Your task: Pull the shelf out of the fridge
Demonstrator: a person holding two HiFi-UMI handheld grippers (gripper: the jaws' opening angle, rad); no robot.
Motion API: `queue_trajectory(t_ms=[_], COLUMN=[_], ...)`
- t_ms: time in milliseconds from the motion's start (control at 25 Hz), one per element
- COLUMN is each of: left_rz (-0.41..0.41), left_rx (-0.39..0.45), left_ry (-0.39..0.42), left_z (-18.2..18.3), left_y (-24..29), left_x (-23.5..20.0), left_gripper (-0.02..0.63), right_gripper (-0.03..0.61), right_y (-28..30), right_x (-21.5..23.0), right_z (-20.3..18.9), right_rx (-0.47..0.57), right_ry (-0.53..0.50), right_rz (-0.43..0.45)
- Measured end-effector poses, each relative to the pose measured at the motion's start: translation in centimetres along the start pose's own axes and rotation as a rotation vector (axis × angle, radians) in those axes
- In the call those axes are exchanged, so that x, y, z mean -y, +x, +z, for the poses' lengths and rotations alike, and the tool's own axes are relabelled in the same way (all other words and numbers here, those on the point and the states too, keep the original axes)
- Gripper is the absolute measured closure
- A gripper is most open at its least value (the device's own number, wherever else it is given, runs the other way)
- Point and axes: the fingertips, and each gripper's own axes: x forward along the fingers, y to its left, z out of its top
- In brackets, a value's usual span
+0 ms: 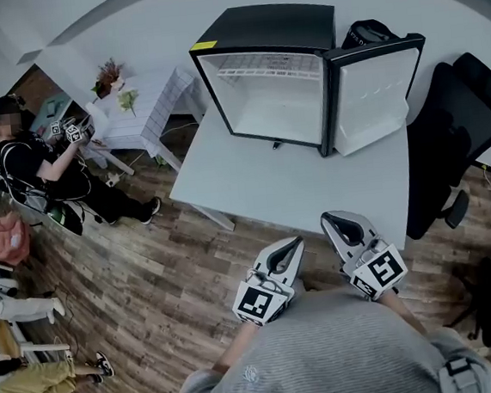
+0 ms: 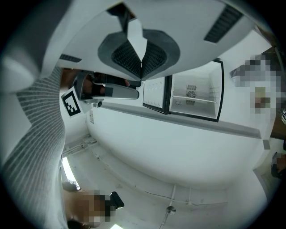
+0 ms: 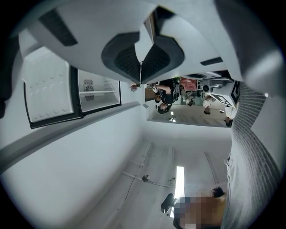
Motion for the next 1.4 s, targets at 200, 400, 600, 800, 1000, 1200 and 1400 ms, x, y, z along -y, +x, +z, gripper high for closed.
queue_trajectory(t_ms=[200, 400, 600, 800, 1000, 1200, 1400], left_rz=[-0.027, -0.076, -0.086, -0.121, -0.156, -0.215, -0.259], left_rx=[-0.003, 0.004, -0.008, -0.013, -0.005, -0.025, -0.075], left_ry=[-0.011, -0.007, -0.023, -0.017, -0.017, -0.026, -0.038], left_z=[-0.3, 0.2, 0.5, 1.1, 1.8, 1.5, 0.3], left_y=[1.1, 3.5, 5.1, 6.5, 7.8, 8.9, 10.0], left_x=[-2.4, -6.1, -11.7, -16.3, -20.0, -21.9, -23.1], left_gripper=[0.603, 0.603, 0.603, 0.603, 0.603, 0.603, 0.603], right_gripper=[0.565, 0.565, 0.565, 0.565, 0.565, 0.565, 0.565], right_y=[2.2, 5.6, 10.5, 14.6, 17.6, 19.4, 20.0], right_x=[0.8, 3.2, 5.0, 6.4, 7.6, 9.0, 10.2], right_z=[-0.4, -0.8, -0.2, -0.3, -0.2, -0.4, -1.3], right_rx=[0.003, -0.013, 0.007, -0.003, -0.003, 0.001, -0.025], right_ry=[-0.007, -0.005, -0.021, -0.027, -0.043, -0.038, -0.047], right_rz=[-0.019, -0.072, -0.102, -0.143, -0.185, -0.246, -0.293])
